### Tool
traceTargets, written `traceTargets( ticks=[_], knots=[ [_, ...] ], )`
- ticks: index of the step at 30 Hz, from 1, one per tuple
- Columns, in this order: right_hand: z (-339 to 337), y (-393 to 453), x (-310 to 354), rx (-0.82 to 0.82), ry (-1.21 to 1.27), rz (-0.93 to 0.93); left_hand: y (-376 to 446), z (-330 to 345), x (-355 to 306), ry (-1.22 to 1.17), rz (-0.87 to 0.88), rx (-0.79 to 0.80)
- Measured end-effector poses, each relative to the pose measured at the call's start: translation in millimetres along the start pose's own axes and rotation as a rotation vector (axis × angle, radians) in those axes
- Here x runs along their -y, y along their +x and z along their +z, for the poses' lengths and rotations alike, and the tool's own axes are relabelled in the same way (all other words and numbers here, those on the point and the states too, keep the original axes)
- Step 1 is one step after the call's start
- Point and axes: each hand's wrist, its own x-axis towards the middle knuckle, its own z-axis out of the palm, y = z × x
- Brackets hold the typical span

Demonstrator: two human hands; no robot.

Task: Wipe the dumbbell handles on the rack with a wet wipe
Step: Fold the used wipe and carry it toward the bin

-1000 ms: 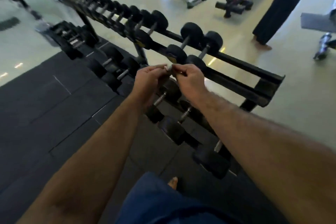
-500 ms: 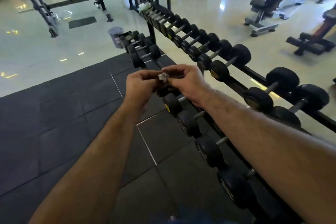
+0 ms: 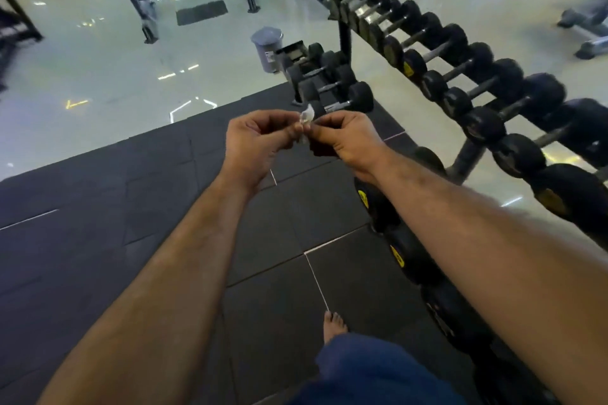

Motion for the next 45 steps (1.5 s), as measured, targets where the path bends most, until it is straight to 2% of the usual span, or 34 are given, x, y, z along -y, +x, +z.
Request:
traceTargets(
  ticks=[5,12,16,19,22,25,27,31,39,45],
  knots=[
    [61.8,146.4,-4.3,0.170,0.091,0.144,126.4,-73.9,31.4,0.130,-0.116,0.012],
    [136.5,351.6,-8.4,0.273,0.177,0.322,304.0,-191.4,94.9,0.389,-0.143,-0.069],
    [172.9,479.6,-23.0,0.260,0.149,0.336,421.4,-241.3,140.6,0.478,-0.137,-0.104],
    [196.1,572.3,-22.8,0.205,0.104,0.346,516.7,-270.4,156.8,0.414,-0.177,-0.157],
    [206.2,665.2,-14.0,0.151,-0.071,0.322,611.4,-295.5,165.4,0.385,-0.182,-0.115],
    [200.2,755.9,-13.9,0.070,-0.457,0.210,704.2,-313.2,179.5,0.402,-0.193,-0.078],
    [191.5,812.5,-16.3,0.071,-0.694,0.153,763.4,-318.4,194.2,0.431,-0.205,-0.038],
    [168.6,933.0,-27.1,0.142,-0.945,0.114,890.1,-323.4,241.7,0.447,-0.210,0.016],
    [145.0,1185.9,-17.3,0.166,-1.132,0.162,1127.8,-328.9,304.0,0.401,-0.258,-0.021],
    [155.0,1358.8,-4.5,0.176,-1.153,0.182,1291.7,-361.5,341.2,0.400,-0.287,-0.068]
  ],
)
